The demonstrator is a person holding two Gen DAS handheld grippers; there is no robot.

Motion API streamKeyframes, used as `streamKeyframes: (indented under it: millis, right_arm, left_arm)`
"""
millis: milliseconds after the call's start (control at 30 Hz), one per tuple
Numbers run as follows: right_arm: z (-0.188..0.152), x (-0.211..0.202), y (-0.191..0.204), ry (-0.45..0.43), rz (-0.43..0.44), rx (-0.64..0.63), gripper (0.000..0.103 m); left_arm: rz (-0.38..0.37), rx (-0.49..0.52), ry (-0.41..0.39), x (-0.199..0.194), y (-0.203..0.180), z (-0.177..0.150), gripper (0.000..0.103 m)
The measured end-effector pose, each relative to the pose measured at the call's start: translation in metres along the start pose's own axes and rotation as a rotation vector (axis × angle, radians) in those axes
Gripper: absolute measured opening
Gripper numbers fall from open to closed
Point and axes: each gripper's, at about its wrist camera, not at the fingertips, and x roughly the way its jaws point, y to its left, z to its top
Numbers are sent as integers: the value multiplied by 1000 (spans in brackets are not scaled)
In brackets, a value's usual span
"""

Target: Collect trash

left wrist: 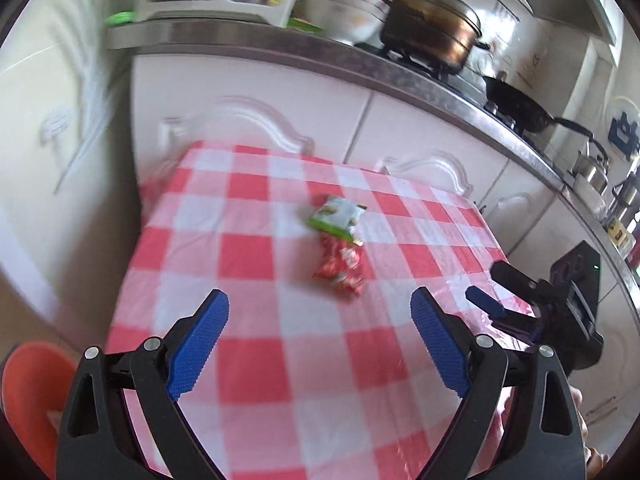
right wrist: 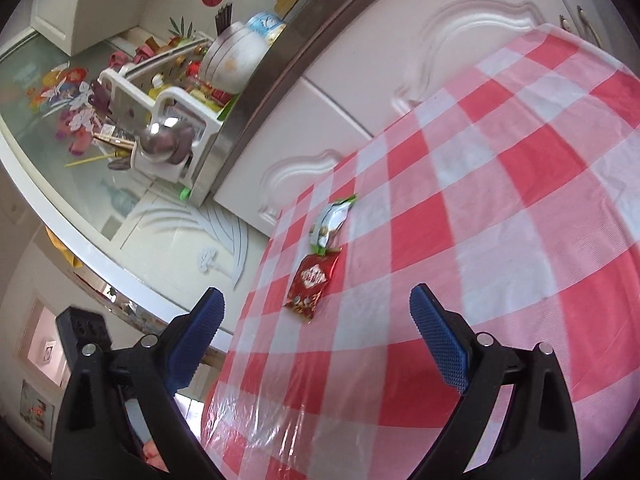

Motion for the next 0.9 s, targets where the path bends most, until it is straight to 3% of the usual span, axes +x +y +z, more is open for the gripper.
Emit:
streamKeyframes:
  millis: [300,567,800,900]
  right_arm:
    - [8,-10,-18,-27,13,42,95]
    - [11,-10,-31,-17,25,101,95]
    - [12,-10,-31,-18,37,108,95]
    - [12,-10,-31,-17,43,109,95]
  left_arm:
    - [10,164,95,99,-38,53,92]
    - [73,276,177,166,-50,74,92]
    - [81,268,224,195,-39,76,91]
    - [68,249,222,198,-36,77,79]
